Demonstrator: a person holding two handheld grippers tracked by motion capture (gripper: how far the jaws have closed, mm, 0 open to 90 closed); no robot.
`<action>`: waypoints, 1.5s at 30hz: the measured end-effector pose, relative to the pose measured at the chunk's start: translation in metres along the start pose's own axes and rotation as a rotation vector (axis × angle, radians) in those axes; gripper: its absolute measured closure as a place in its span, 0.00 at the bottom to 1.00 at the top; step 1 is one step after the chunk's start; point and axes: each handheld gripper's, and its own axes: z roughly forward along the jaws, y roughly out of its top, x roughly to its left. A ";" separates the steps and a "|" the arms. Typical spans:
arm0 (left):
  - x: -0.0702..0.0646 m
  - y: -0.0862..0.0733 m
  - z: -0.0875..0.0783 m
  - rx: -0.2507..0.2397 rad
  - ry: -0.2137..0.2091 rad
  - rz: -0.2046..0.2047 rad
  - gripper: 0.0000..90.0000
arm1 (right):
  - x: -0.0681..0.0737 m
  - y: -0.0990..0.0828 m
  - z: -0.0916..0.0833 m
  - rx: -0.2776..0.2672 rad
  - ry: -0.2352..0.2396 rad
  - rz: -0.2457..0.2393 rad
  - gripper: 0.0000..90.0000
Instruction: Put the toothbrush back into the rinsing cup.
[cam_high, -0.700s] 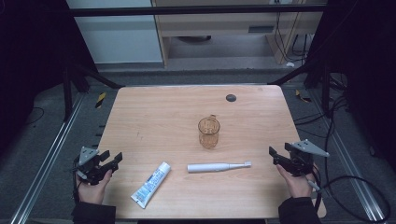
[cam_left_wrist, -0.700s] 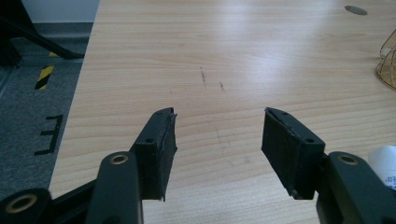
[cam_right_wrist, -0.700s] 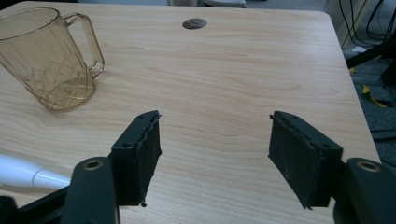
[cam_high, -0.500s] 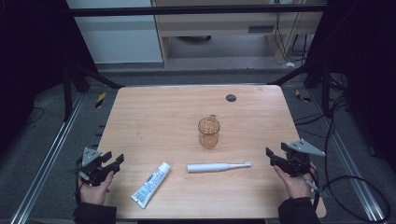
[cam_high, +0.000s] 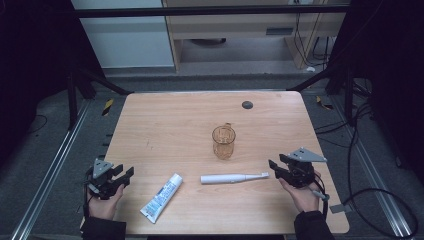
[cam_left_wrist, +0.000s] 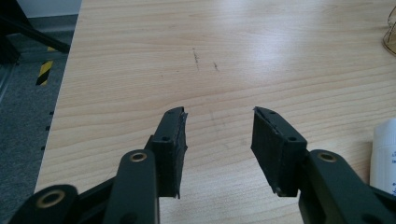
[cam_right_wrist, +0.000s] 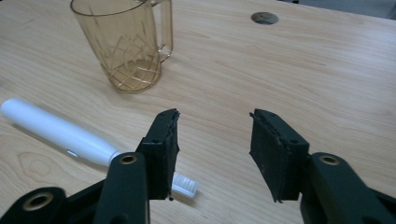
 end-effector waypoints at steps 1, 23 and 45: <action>0.000 0.000 0.000 0.000 0.000 0.000 0.62 | 0.000 0.000 0.000 0.000 0.000 0.000 0.59; -0.017 0.004 0.000 0.021 -0.060 0.047 0.84 | 0.028 -0.005 0.046 0.177 0.041 -0.093 0.91; -0.086 0.028 0.012 0.039 -0.233 0.166 0.99 | 0.034 -0.012 0.039 0.206 0.073 -0.065 1.00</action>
